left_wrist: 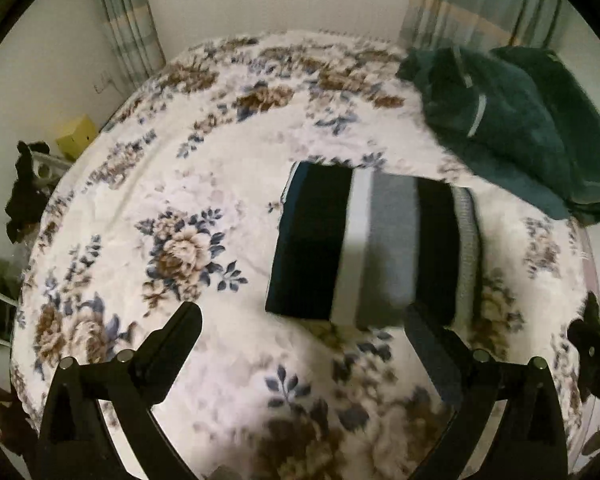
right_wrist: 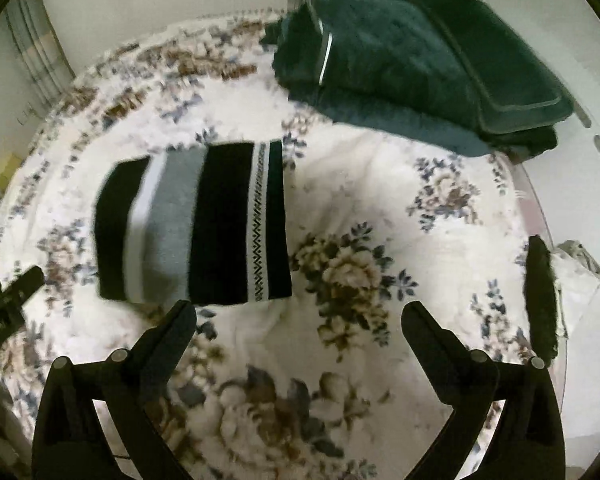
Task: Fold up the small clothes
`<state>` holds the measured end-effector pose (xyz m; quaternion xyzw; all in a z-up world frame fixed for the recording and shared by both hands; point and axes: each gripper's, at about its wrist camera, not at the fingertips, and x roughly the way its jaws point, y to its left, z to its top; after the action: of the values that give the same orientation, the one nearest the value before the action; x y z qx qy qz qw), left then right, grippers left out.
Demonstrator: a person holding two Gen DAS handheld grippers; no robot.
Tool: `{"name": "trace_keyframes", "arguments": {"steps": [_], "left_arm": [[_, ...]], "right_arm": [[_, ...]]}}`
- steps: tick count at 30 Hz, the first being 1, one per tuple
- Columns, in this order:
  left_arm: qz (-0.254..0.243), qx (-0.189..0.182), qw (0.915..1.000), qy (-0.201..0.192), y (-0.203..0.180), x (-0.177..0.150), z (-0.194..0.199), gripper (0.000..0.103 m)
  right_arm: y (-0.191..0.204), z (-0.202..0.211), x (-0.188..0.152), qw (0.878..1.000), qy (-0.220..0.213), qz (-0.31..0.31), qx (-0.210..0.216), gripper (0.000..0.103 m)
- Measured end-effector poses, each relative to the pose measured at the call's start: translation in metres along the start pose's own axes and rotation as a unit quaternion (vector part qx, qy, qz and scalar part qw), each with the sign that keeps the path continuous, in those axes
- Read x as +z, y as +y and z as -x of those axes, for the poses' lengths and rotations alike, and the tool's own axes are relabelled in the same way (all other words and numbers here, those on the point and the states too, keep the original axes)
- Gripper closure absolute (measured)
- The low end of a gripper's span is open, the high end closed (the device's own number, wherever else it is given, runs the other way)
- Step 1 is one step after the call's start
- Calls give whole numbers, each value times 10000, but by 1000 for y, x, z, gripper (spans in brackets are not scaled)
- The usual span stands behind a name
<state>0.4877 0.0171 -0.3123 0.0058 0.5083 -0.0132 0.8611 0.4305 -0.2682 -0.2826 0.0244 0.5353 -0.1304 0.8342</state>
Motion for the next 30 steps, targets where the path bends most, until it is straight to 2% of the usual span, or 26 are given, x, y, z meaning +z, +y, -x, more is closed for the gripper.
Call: {"name": "trace_keyframes", "arguments": {"steps": [10, 15, 21, 27, 30], "left_arm": [[-165, -13, 9974, -707, -16, -34, 174, 0], [-162, -25, 9935, -1129, -19, -51, 249, 0], [-116, -64, 9898, -1421, -18, -69, 308, 0], [-119, -7, 9859, -1670, -21, -85, 342, 0], [-104, -67, 9853, -1701, -22, -92, 353, 0]], "right_arm": [[-19, 199, -50, 9956, -918, 181, -66, 0], [-29, 278, -72, 9910, -1329, 173, 35, 0], [-41, 360, -97, 9832, -1817, 150, 102, 0], [-55, 414, -124, 9774, -2110, 16, 108, 0], [-59, 426, -133, 9773, -2112, 41, 164, 0]]}}
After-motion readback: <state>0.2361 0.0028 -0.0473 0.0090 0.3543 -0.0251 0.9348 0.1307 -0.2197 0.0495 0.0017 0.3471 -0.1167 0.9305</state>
